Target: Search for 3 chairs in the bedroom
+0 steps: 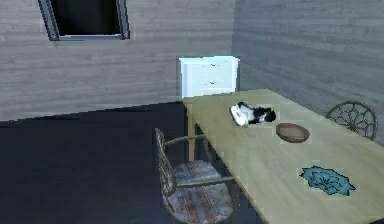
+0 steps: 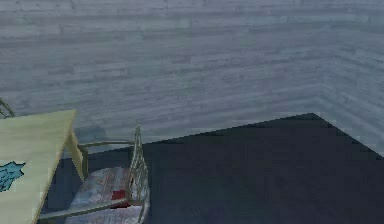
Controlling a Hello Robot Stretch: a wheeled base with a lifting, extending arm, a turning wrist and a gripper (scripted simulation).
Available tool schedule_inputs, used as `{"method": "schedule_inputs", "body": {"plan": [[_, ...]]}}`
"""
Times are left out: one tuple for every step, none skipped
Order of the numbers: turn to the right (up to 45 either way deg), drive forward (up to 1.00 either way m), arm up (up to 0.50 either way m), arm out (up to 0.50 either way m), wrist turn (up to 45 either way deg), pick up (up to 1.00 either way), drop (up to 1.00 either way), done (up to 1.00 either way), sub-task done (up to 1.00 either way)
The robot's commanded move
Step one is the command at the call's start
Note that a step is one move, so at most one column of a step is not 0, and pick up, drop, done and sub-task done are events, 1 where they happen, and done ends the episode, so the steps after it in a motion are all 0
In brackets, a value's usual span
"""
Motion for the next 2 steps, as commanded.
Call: {"method": "schedule_inputs", "body": {"plan": [[0.0, 0.00, 0.00, 0.00, 0.0, 0.00, 0.00, 0.00, 1.00], [45.0, 0.00, 0.00, 0.00, 0.0, 0.00, 0.00, 0.00, 0.00]]}}
